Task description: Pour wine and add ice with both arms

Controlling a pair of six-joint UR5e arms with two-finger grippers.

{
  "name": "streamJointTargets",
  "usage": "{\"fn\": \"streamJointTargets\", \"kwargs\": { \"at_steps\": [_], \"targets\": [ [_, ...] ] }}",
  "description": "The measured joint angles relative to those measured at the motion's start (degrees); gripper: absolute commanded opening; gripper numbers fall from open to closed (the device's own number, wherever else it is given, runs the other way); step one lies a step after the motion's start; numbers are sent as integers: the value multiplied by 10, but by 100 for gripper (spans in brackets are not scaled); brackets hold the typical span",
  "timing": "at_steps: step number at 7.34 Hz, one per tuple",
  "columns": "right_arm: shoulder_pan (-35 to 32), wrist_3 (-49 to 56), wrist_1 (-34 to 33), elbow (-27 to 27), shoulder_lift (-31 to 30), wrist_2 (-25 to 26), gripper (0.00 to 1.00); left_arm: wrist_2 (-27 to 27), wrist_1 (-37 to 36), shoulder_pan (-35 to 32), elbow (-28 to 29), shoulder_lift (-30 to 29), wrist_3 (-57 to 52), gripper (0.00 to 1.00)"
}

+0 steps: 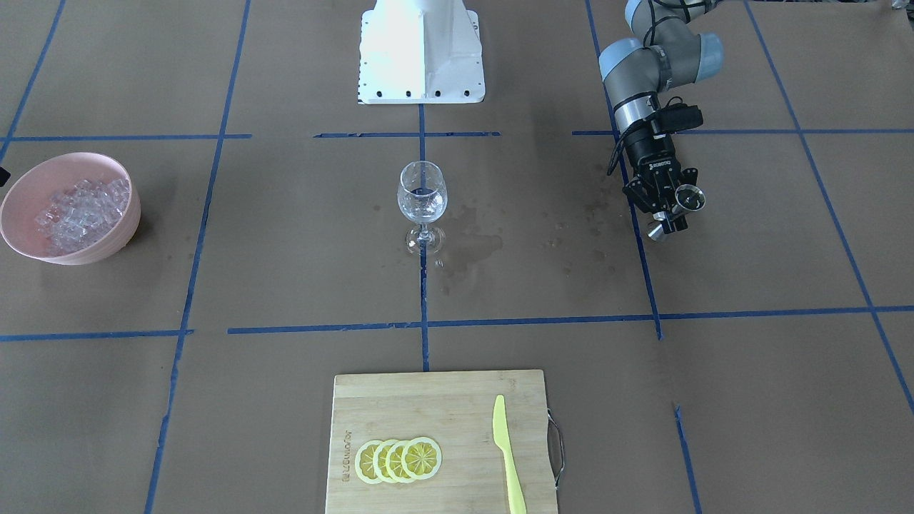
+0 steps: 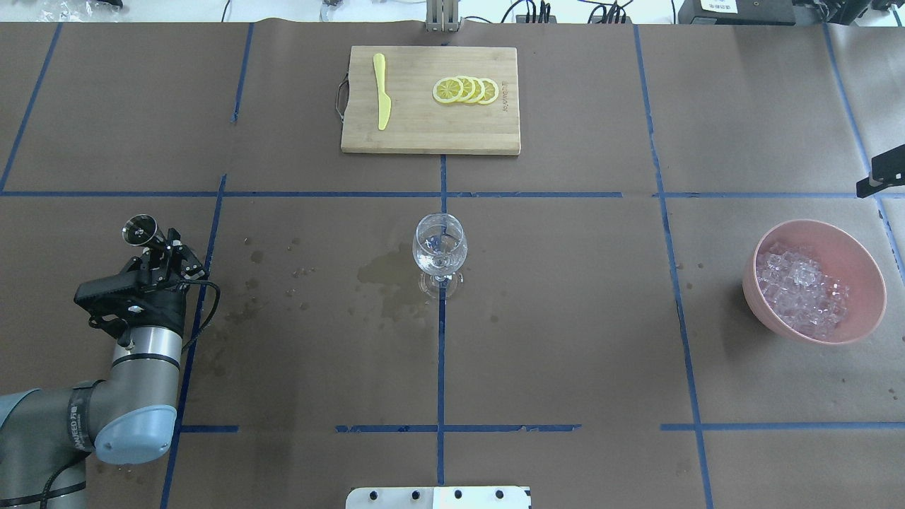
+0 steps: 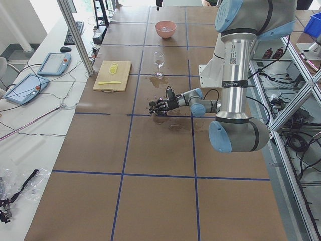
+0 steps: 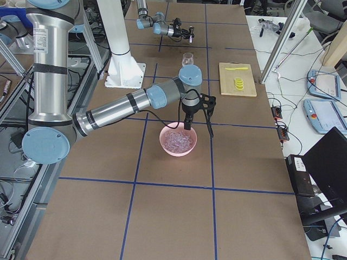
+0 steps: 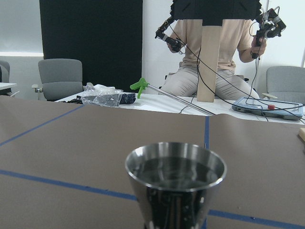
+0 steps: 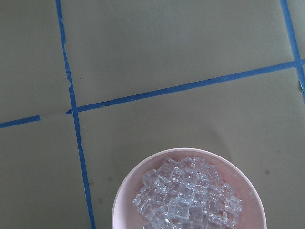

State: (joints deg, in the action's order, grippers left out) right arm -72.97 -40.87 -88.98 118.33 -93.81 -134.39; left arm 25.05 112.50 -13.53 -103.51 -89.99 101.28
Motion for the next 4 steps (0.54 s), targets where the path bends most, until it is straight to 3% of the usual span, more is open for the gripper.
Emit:
{"fn": "streamJointTargets", "kwargs": {
  "at_steps": [4],
  "targets": [
    [66, -35, 62, 17, -28, 62, 100, 3, 5, -20, -66, -2, -72, 0]
  ]
}}
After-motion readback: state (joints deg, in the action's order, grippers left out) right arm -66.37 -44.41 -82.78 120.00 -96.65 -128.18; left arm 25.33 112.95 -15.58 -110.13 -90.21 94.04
